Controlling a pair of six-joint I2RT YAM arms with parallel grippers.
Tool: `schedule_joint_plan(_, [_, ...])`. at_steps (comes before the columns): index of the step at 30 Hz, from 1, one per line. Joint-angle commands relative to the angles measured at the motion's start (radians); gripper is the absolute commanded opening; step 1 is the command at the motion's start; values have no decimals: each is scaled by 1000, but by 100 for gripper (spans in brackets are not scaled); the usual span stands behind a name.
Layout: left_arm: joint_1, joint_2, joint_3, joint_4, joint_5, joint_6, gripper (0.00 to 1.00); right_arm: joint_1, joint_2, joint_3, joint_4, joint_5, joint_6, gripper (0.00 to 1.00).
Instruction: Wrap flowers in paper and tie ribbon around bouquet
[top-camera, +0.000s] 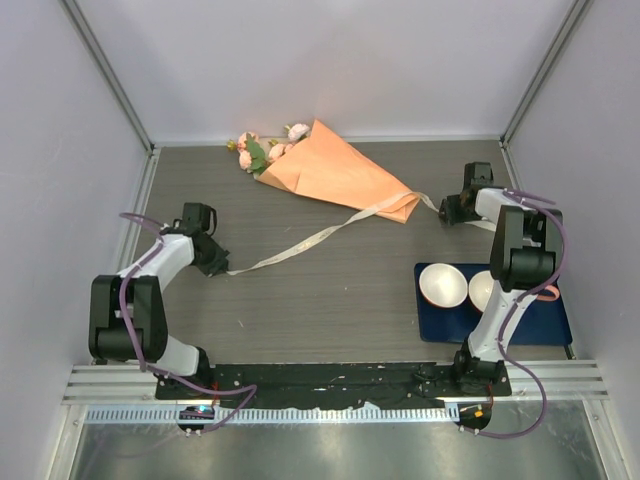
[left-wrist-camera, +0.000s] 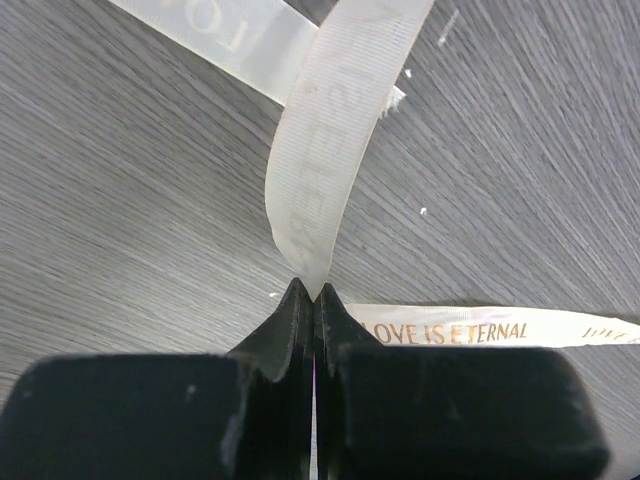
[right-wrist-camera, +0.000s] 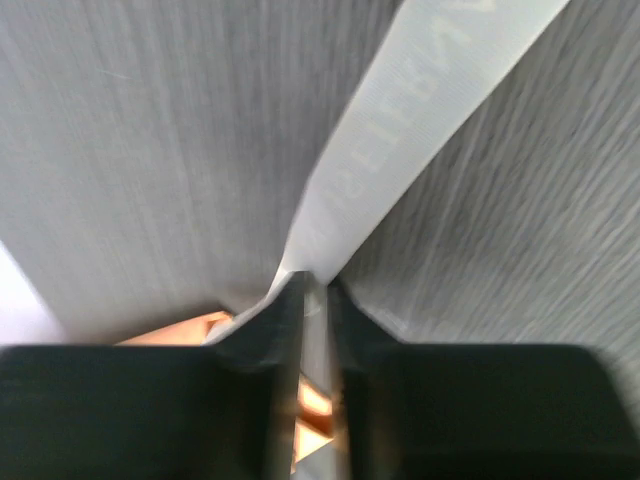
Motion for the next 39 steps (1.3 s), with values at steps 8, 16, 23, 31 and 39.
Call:
schedule_joint_plan(8, [170,-35,19,-25,-47,86,0,-5,-139,41,-206,245,-330,0])
schedule_joint_plan(16, [247,40,132,-61,-21,106,0,12,-238,-64,-220,277,-514,0])
schedule_joint_plan(23, [258,58,140,-59,42,99,0,44,-186,-62,-173,262,-575,0])
schedule_joint_plan(31, [258,30,126,-54,19,104,1,63,-166,-50,-171,171,-608,2])
schedule_joint_plan(39, [239,-157,66,25,126,87,72,74,-340,-99,-246,130,-694,73])
